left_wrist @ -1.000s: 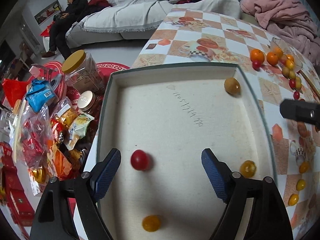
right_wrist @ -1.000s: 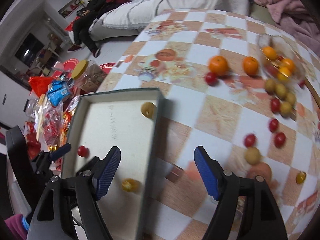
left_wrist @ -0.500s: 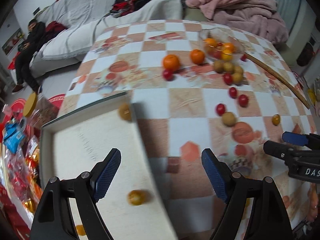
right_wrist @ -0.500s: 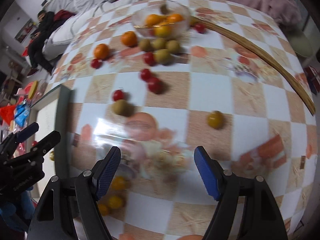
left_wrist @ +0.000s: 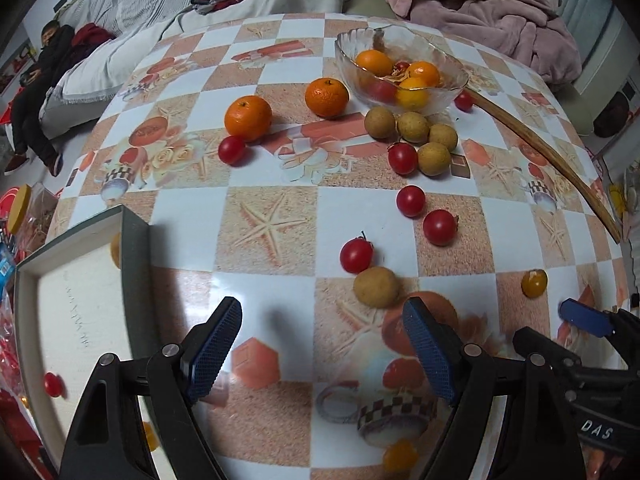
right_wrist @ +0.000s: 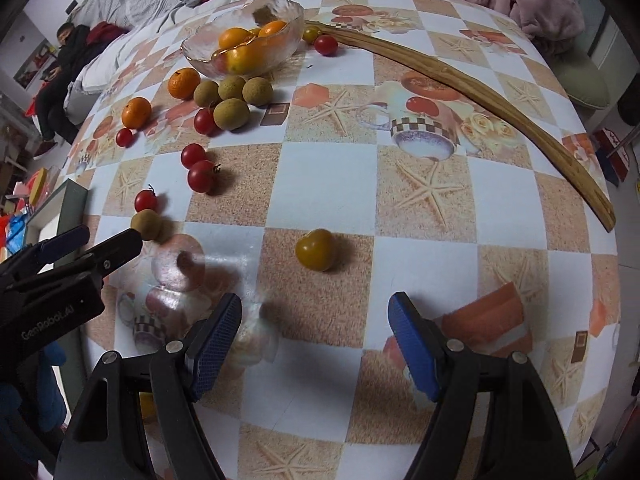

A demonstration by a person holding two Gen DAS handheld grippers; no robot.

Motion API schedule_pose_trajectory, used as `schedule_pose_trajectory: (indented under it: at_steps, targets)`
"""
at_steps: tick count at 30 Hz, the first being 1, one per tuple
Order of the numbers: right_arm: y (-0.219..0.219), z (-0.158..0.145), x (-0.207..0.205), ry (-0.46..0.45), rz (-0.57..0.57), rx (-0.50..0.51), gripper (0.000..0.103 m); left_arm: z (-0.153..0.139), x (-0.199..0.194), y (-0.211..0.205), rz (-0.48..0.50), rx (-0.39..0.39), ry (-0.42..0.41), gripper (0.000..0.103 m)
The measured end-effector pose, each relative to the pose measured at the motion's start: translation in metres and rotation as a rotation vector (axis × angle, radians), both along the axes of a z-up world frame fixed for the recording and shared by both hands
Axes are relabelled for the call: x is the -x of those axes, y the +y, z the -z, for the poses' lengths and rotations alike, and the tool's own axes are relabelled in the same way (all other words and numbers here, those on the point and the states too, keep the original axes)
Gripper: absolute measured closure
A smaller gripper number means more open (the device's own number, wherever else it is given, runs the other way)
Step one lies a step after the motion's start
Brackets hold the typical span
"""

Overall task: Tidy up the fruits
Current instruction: 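Grasp a brown longan with the left tool while the right tool grasps a yellow cherry tomato, then carry both fruits over the white tray and open both tools to release them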

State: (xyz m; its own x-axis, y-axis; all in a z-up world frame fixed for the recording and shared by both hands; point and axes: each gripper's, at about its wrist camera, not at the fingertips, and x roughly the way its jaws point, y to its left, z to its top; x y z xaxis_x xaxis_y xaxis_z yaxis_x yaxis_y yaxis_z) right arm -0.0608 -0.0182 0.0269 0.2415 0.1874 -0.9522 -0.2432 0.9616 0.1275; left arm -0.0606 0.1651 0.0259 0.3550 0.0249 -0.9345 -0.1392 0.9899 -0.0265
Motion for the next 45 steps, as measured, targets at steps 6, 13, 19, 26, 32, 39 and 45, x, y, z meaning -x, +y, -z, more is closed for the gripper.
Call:
schedule_pose_trajectory:
  at_steps: [6, 13, 19, 26, 32, 39, 45]
  targets:
    - [0.007, 0.004, -0.01, -0.034, -0.047, 0.023, 0.026, 0.009, -0.01, -0.007, -0.028, -0.003, 0.025, 0.026]
    - [0.014, 0.002, -0.017, -0.071, -0.076, 0.087, 0.055, 0.015, -0.013, -0.012, -0.047, -0.01, 0.048, 0.049]
    - [0.004, -0.002, -0.019, -0.051, -0.078, 0.01, 0.08, 0.011, -0.011, -0.012, -0.028, 0.014, 0.035, 0.075]
    - [-0.006, -0.01, -0.01, -0.012, -0.043, -0.08, 0.08, -0.009, 0.004, -0.007, -0.02, 0.03, -0.012, 0.075]
    - [0.0, -0.019, 0.001, -0.003, -0.044, -0.1, 0.079, -0.026, 0.024, 0.009, -0.038, 0.036, -0.038, 0.075]
    - [0.024, -0.027, 0.012, -0.005, -0.083, -0.113, 0.079, -0.038, 0.05, 0.035, -0.076, 0.029, -0.052, 0.075]
    - [0.055, -0.034, 0.022, -0.011, -0.139, -0.121, 0.079, -0.043, 0.076, 0.061, -0.118, 0.018, -0.062, 0.075]
